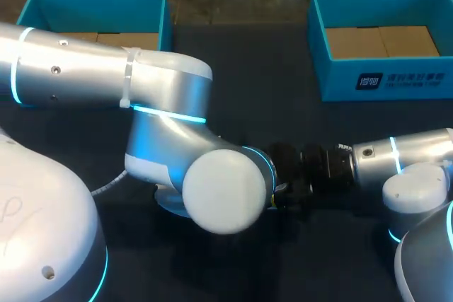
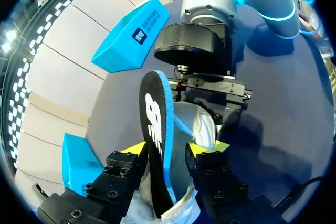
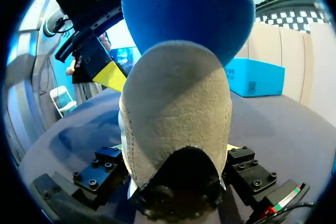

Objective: Take the shoe out of the shoebox, open the shoe tongue, remove and reinsert the insole, then place the shoe into the shoebox

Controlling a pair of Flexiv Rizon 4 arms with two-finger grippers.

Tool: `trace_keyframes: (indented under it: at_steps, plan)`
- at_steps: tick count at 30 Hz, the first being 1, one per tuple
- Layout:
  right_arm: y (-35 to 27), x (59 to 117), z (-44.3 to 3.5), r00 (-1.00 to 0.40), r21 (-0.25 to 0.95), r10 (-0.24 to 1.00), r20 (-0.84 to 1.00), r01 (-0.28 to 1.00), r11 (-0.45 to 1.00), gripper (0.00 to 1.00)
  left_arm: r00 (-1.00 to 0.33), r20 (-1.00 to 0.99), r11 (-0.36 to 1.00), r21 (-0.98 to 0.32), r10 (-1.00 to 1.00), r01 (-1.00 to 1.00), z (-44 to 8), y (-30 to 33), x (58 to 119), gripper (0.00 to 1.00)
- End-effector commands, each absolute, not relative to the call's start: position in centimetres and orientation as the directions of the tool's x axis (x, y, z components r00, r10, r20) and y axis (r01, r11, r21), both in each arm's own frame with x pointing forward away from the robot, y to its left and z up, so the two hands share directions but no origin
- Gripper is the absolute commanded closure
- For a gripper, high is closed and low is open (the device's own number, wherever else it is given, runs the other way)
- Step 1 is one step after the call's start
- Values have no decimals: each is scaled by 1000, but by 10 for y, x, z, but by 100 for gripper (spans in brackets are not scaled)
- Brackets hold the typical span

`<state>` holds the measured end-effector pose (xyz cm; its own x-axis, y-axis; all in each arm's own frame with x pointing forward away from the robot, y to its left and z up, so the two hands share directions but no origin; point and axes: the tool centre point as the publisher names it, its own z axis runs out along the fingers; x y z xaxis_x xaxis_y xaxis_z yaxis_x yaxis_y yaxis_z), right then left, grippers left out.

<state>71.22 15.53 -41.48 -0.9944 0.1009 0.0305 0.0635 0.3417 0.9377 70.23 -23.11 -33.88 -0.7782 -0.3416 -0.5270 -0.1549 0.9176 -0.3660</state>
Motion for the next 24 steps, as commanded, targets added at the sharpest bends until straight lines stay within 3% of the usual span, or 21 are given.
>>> trace_keyframes:
  at_steps: [1,11,13,14,24]
  plan:
    - [156,712,-413,-994,936,101,31,65,345,100,-783,-521,916,-372,-341,-151,-343,-229,710,53]
    - [156,712,-413,-994,936,101,31,65,345,100,-804,-503,917,-377,-318,-126,-348,-222,720,67]
    - [156,712,-413,-994,936,101,31,65,345,100,-810,-495,916,-381,-315,-123,-348,-221,721,84]
    - [156,712,-413,-994,936,101,31,65,345,100,-811,-493,916,-382,-315,-123,-348,-221,722,98]
    - [156,712,-413,-994,936,101,31,65,345,100,-849,-423,899,-419,-317,-127,-331,-226,725,100]
